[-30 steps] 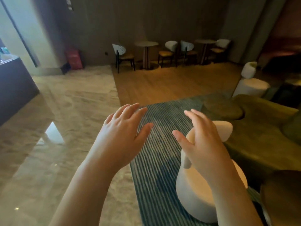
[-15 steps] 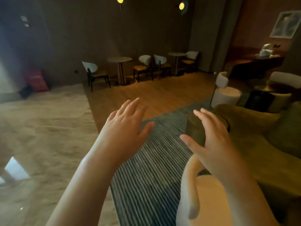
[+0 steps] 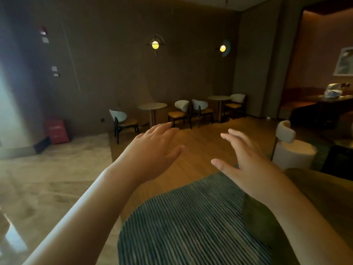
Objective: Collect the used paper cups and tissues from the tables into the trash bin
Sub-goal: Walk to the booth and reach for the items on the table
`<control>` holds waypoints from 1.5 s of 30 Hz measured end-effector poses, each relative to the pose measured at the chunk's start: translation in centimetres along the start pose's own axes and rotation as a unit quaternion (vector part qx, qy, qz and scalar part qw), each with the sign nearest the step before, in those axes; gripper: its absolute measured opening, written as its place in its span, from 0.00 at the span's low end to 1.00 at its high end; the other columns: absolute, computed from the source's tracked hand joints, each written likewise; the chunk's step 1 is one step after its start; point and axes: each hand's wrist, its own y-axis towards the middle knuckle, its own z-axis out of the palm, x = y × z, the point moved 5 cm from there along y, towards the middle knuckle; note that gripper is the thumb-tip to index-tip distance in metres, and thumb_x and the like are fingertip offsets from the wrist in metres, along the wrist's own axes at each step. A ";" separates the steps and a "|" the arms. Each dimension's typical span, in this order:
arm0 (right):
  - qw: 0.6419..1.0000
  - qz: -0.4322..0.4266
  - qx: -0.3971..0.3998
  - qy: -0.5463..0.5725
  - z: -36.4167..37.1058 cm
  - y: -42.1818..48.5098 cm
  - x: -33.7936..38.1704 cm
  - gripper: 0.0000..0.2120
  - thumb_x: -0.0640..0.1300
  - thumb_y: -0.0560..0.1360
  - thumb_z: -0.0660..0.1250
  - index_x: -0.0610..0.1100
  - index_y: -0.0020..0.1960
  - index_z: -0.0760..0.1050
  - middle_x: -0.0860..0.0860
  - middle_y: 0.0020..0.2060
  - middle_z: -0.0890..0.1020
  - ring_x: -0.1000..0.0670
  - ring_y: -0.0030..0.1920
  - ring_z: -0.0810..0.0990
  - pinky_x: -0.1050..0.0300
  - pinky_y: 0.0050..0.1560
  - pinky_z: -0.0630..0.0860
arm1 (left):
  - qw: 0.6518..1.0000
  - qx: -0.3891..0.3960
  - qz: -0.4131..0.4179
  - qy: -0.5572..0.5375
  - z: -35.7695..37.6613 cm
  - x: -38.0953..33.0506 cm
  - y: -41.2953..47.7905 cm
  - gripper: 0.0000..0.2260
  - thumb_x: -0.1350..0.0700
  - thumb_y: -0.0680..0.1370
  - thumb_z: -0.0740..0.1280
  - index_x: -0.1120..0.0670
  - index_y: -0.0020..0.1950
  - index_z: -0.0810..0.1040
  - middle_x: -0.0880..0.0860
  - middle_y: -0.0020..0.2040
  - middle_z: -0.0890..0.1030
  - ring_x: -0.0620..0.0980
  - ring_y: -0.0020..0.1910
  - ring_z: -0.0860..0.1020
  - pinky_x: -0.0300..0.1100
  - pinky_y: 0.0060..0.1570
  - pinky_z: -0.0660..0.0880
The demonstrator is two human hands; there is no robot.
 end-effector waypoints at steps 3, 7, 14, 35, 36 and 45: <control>1.000 0.003 0.001 -0.013 1.9 6.0 -1.4 0.34 0.64 0.74 0.57 0.57 0.75 0.50 0.62 0.74 0.50 0.58 0.74 0.49 0.53 0.71 0.56 | 1.000 0.007 0.018 0.000 2.1 2.3 6.5 0.27 0.37 0.79 0.50 0.44 0.76 0.54 0.45 0.77 0.55 0.46 0.75 0.55 0.47 0.71 0.57; 0.999 0.001 0.001 -0.055 3.5 14.8 -3.6 0.35 0.67 0.73 0.55 0.57 0.76 0.49 0.62 0.74 0.51 0.59 0.74 0.49 0.54 0.71 0.54 | 0.999 -0.004 0.054 -0.003 4.4 5.5 15.9 0.27 0.37 0.79 0.51 0.45 0.76 0.55 0.46 0.76 0.57 0.47 0.74 0.57 0.47 0.70 0.59; 0.994 0.056 0.000 -0.096 5.0 30.7 -10.2 0.35 0.68 0.73 0.54 0.56 0.75 0.51 0.61 0.74 0.54 0.59 0.73 0.52 0.58 0.70 0.55 | 0.993 -0.010 0.114 -0.040 7.7 10.6 33.7 0.27 0.37 0.78 0.53 0.44 0.75 0.57 0.43 0.75 0.60 0.45 0.73 0.59 0.44 0.69 0.61; 0.966 0.086 0.025 -0.244 8.8 65.8 -42.9 0.36 0.68 0.74 0.49 0.57 0.76 0.41 0.62 0.75 0.46 0.60 0.73 0.45 0.64 0.64 0.43 | 0.966 -0.020 0.252 -0.061 26.8 5.6 80.8 0.26 0.37 0.78 0.50 0.41 0.75 0.54 0.41 0.75 0.56 0.40 0.73 0.57 0.37 0.69 0.57; 0.966 0.082 0.020 -0.244 9.0 67.8 -44.3 0.35 0.68 0.74 0.48 0.57 0.76 0.40 0.62 0.75 0.46 0.60 0.73 0.46 0.64 0.64 0.43 | 0.964 -0.034 0.256 -0.057 27.4 5.5 82.8 0.26 0.37 0.78 0.49 0.41 0.75 0.54 0.40 0.75 0.56 0.40 0.72 0.57 0.36 0.68 0.56; 0.973 0.110 0.056 -0.197 13.6 87.0 -58.7 0.34 0.66 0.75 0.53 0.56 0.76 0.46 0.60 0.75 0.51 0.59 0.74 0.50 0.58 0.70 0.52 | 0.966 -0.042 0.254 -0.039 36.0 6.8 103.7 0.28 0.36 0.77 0.48 0.42 0.76 0.51 0.41 0.76 0.54 0.39 0.73 0.55 0.36 0.68 0.54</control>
